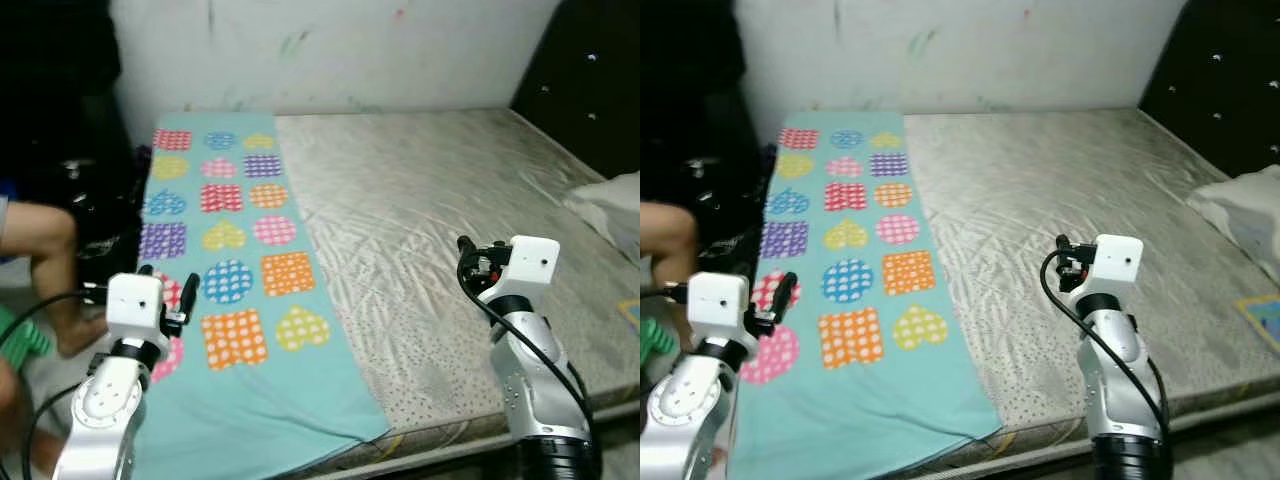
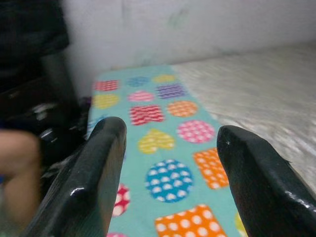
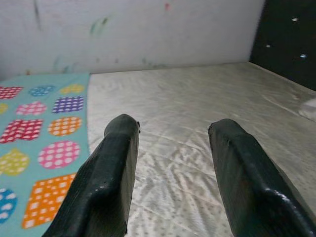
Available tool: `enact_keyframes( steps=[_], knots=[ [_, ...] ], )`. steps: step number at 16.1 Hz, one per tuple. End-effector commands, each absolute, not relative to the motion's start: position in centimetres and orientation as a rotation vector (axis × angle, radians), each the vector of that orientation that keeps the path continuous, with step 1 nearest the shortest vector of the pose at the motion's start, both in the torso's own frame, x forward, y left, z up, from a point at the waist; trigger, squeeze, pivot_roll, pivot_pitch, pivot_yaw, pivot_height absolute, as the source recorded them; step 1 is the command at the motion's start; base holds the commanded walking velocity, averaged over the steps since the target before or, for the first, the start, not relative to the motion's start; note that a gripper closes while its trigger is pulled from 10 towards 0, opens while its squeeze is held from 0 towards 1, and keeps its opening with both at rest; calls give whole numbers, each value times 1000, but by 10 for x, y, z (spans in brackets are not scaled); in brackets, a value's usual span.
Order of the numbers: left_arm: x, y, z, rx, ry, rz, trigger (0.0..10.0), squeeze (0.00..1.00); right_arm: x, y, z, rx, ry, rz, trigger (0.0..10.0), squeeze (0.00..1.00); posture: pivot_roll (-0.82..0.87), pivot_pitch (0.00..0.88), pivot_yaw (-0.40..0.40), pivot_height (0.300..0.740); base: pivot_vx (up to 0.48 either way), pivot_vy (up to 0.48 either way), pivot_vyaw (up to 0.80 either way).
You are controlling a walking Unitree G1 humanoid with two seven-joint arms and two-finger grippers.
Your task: Clean up the room
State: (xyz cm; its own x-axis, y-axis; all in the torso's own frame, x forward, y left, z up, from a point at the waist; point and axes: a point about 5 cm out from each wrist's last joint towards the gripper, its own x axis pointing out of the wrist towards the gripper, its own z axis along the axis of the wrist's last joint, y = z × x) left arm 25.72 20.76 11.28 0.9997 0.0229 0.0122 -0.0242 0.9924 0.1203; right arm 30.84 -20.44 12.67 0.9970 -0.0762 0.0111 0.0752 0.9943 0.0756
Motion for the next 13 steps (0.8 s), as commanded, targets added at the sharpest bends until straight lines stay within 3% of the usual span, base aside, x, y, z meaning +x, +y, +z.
enact_keyframes(
  steps=[1, 8, 9, 12, 13],
  knots=[
    [266, 201, 119, 60, -43, 89, 10000, 0, 310, -201, 122, 83, 0, -71, 10000, 0, -15, 0, -16, 740, 0, 0, 0],
    [267, 199, 119, 49, -45, 108, 10000, 0, 313, -200, 125, 88, -16, -47, 10000, 0, -11, 0, -19, 740, 0, 0, 0],
    [267, 200, 118, 50, -43, 112, 10000, 0, 313, -200, 125, 91, -23, -44, 10000, 1000, -11, 0, -19, 740, 0, 0, 0],
    [266, 204, 117, 51, -38, 126, 10000, 0, 313, -199, 124, 85, -17, -44, 10000, 1000, -9, 0, -21, 740, 0, 0, 0],
    [266, 203, 117, 50, -37, 128, 10000, 0, 313, -198, 123, 77, -10, -42, 10000, 400, -8, 0, -22, 740, 0, 0, 0]
  ],
)
